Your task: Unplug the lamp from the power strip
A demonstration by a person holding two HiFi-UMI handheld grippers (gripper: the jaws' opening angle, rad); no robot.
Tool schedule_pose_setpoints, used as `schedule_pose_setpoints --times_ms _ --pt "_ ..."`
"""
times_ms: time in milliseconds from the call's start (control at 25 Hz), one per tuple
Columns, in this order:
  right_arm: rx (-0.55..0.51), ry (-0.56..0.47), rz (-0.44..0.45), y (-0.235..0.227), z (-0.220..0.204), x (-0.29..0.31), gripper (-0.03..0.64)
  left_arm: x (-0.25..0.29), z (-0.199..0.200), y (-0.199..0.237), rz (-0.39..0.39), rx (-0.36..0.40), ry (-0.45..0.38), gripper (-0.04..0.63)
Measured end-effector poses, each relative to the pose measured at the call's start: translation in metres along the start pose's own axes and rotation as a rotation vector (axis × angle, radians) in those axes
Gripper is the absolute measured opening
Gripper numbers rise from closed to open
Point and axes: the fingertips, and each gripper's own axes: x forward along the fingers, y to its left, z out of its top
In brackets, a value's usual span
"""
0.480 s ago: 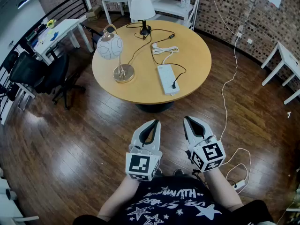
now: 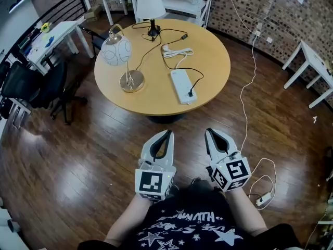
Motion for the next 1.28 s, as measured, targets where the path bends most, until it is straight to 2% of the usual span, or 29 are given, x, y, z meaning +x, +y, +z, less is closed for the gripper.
schedule_pose_setpoints --times_ms 240,480,680,1280 --pt "0.001 0.007 -0.011 -0.008 -0.002 0.01 0.009 0.003 -0.009 0.006 0.002 -0.019 0.03 0.003" --pt "0.002 0.01 -0.008 -0.025 -0.006 0.041 0.009 0.02 -0.013 0.026 0.049 -0.016 0.03 0.003" --pt "0.005 0.045 0.018 -0.047 -0.022 0.074 0.008 0.05 -0.028 0.047 0.116 -0.027 0.047 0.003" --pt "0.002 0.097 0.092 -0.128 -0.03 0.155 0.009 0.165 -0.046 0.058 0.162 -0.015 0.09 0.003"
